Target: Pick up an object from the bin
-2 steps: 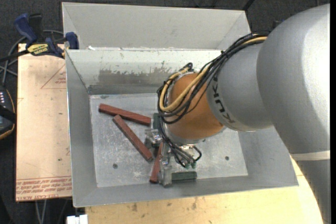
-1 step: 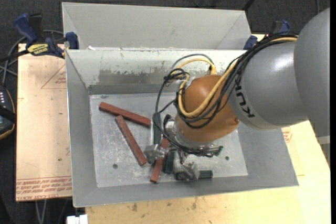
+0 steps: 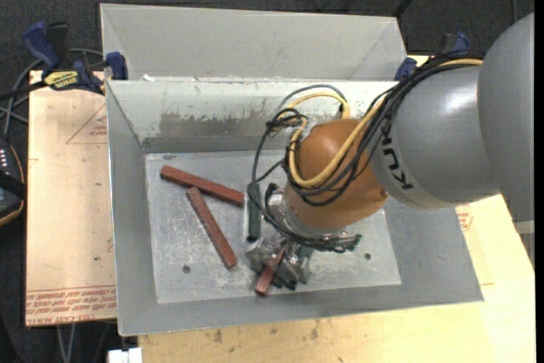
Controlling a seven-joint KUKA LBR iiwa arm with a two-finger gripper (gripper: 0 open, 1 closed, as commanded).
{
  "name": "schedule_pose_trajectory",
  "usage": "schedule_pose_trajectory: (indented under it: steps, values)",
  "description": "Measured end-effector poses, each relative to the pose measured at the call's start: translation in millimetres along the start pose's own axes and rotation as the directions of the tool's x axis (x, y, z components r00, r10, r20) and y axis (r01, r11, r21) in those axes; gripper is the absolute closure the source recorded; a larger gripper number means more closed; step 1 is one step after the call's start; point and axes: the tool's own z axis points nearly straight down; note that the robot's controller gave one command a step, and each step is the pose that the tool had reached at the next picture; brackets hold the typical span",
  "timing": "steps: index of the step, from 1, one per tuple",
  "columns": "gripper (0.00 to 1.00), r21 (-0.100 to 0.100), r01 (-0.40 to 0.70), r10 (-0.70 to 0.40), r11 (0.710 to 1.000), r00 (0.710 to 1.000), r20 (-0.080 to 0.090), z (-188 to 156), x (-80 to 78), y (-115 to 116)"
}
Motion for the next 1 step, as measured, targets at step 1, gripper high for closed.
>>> schedule_pose_trajectory:
  steps: [1]
  values:
    - [1.0,-0.001,-0.052,0.052,0.999,0.999,0.002,-10.1,11.6,-2.1]
